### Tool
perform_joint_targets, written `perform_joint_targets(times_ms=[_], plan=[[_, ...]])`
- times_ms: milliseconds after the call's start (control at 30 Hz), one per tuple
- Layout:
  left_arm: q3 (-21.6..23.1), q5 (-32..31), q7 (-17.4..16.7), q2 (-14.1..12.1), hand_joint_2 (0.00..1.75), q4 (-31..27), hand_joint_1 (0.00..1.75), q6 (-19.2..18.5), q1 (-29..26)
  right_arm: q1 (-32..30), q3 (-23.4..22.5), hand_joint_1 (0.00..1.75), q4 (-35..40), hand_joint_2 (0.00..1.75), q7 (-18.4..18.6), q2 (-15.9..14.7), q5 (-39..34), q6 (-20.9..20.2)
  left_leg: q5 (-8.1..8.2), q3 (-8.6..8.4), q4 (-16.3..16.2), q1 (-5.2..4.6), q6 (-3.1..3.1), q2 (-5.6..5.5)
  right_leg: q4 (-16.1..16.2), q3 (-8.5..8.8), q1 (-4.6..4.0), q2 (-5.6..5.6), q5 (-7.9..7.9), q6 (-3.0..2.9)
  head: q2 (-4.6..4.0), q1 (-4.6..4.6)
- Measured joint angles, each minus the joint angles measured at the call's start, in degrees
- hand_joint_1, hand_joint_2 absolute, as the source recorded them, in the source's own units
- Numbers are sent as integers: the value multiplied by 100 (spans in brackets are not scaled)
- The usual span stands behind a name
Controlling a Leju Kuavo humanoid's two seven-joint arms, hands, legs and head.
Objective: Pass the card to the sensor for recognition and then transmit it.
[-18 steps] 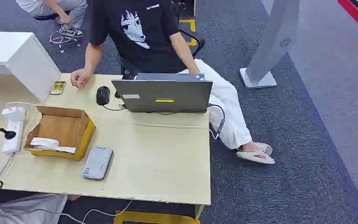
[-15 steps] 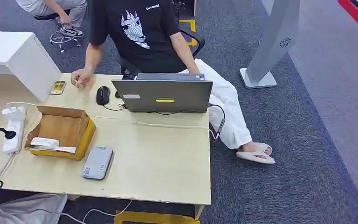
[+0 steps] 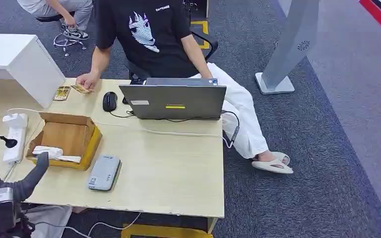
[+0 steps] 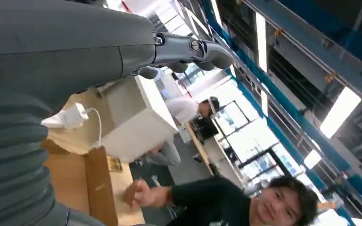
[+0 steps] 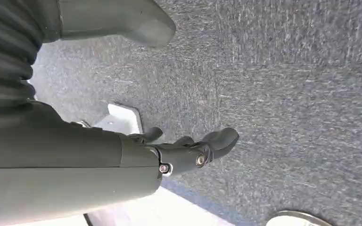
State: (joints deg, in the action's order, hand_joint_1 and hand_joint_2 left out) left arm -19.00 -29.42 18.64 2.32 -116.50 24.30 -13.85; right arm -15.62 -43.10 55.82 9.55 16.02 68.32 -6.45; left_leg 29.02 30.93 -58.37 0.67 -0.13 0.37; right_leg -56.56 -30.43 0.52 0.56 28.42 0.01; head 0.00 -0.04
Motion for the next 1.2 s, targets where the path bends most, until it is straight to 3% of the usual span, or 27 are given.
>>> perform_joint_targets(times_ms=[200, 667, 800, 967, 1200], plan=[[431, -166, -166, -311, 175, 153, 0, 120, 101, 22, -162, 0, -50, 175, -26, 0, 94, -13, 0, 2, 0, 0, 0, -2, 0, -3, 0, 0, 0, 0, 0, 2], [1067, -1522, -1537, -1089, 175, 1076, 0, -35, 905, 61, -319, 0, -206, 175, -146, 0, 844, -247, -5, 0, 0, 2, -7, -2, -3, -2, -1, 0, -1, -2, 0, 2], [1087, -1629, -1622, -1262, 175, 1270, 0, -31, 1078, 72, -396, 0, -273, 175, -192, 0, 955, -243, -7, 2, 0, 2, -9, -2, -4, -3, -1, -1, -1, -2, 0, 2], [1087, -2287, -1856, -1561, 175, 1443, 0, 74, 1189, 134, -534, 0, -374, 175, -311, 0, 1312, -249, -7, 5, 0, 2, -9, -2, -3, -6, -1, -2, -1, -2, 0, 2], [1080, -2214, -1867, -1795, 175, 1578, 0, 109, 1213, 185, -724, 0, -525, 175, -433, 0, 1740, -232, -7, 6, 0, 2, -10, -3, -4, -4, -1, 0, -1, -2, 0, 2]])
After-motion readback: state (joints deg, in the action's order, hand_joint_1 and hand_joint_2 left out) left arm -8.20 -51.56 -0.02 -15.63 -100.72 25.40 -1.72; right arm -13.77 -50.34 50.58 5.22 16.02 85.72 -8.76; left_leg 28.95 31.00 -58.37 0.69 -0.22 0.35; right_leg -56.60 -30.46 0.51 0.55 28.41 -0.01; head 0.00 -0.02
